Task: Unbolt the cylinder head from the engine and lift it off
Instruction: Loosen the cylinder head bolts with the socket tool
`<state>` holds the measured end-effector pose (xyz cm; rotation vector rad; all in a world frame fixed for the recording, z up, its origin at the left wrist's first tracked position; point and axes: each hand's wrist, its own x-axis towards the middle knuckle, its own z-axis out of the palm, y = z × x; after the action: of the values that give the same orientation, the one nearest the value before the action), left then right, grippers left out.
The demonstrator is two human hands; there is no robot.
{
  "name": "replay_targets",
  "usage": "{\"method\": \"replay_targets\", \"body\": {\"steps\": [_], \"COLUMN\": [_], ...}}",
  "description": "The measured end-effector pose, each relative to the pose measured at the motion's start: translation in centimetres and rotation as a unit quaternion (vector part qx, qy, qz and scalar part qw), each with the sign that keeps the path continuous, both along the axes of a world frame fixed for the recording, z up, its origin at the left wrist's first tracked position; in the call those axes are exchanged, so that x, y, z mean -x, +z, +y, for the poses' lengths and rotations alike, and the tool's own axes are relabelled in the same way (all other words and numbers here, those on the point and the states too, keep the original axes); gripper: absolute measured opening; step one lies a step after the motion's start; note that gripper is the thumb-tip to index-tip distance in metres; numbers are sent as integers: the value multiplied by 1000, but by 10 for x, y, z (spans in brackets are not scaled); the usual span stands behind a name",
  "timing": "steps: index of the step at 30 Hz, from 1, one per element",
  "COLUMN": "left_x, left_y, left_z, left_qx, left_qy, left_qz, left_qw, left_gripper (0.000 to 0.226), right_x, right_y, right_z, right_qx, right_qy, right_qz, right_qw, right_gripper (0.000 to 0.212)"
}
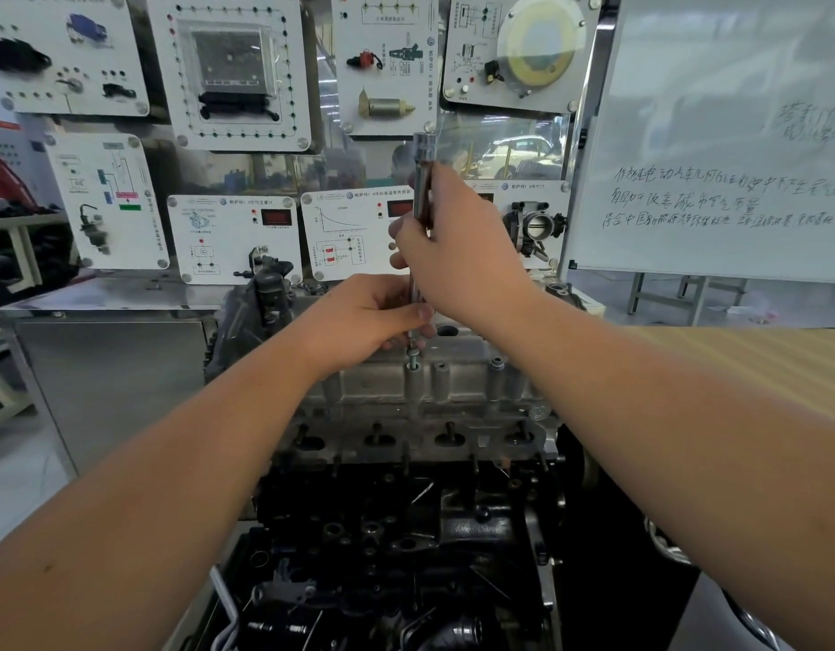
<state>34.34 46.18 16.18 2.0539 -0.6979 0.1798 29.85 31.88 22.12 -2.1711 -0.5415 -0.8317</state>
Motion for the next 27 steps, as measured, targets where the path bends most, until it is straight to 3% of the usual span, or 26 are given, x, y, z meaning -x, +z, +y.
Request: {"method": "replay_targets", "body": {"steps": [4,7,12,17,22,25,27], "left_x": [0,1,1,-2,1,0,0], "left_y": [1,0,0,-1,-2,-2,-1], "left_z": [-2,-3,-2,0,-3,-1,0], "left_qx": [11,-3,14,10,13,15,5], "left_qy": [6,31,13,7,36,12,-1], "left_qz": [-17,-44,-7,-4,-50,-36,-14], "left_qw": [1000,999,1000,1000,998,999,1000], "left_gripper": [9,20,16,15,36,12,9], "right_x": [-1,0,-2,-2,-4,-3,-2], "right_y": [-1,-3,-1,-2,0,1,0], "right_z": [-2,-3,-2,-4,-1,0,0], "right_qx": [-17,-9,12,-5,26,31,22], "right_qy": [-7,-18,-27,-4,-7,-13,-14], "right_qz": [-12,-35,-31,-21,-25,-11,0], "right_qw": [1000,999,999,1000,999,999,1000], "right_gripper": [31,48,31,38,22,16,15]}}
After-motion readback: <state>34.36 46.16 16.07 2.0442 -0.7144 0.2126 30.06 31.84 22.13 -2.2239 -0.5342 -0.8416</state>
